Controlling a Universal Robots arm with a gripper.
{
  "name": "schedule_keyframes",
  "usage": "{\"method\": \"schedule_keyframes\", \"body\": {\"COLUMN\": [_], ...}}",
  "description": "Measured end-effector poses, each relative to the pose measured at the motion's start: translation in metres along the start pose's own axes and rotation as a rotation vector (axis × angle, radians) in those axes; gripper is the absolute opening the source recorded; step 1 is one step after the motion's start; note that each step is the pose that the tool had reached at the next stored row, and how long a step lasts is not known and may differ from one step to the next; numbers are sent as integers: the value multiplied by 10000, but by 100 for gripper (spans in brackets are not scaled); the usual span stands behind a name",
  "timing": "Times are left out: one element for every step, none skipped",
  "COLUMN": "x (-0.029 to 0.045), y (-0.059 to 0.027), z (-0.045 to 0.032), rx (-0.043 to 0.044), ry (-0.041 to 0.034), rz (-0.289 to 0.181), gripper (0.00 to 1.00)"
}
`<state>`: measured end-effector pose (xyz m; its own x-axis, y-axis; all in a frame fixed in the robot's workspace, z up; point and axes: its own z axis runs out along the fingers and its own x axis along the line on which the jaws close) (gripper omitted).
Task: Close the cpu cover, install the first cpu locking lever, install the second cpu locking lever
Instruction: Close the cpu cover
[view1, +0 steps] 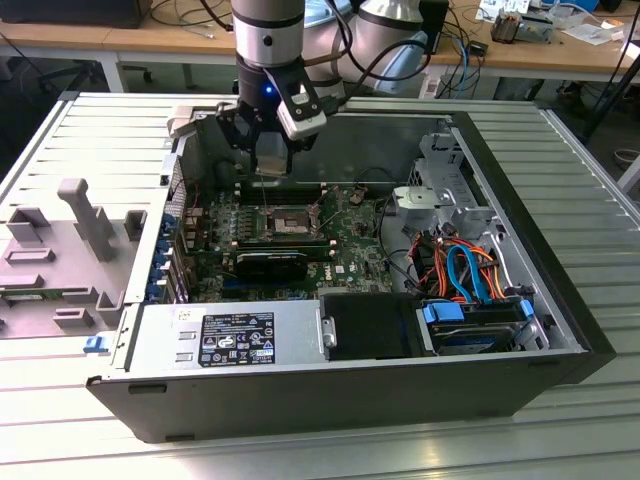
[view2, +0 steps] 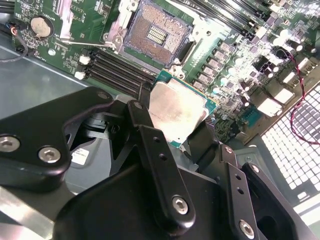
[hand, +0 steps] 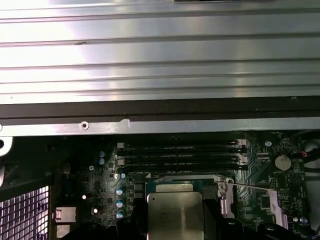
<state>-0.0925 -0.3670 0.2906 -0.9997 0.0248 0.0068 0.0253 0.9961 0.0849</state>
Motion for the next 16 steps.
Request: {"method": "schedule_keyframes", "body": {"x": [0,0,0,0,0,0,0,0,-1,-1,-1,-1,-1,-1,-1,-1], "y": [-2,-3,-3,-4,-5,-5,-6,-9,-15,-19,-22,-22,-23,-24,-25,-25], "z": [3,4,6,7,8,10,12,20,34,44,54,56,57,60,62,63], "rx": [0,0,0,1,1,2,3,5,9,12,16,16,17,18,21,21], "ry": [0,0,0,0,0,0,1,0,0,0,0,0,0,0,0,0], "rz": [0,0,0,0,0,0,0,0,0,0,0,0,0,0,0,0], "gripper": [55,55,55,55,55,55,55,55,55,55,55,55,55,55,55,55]}}
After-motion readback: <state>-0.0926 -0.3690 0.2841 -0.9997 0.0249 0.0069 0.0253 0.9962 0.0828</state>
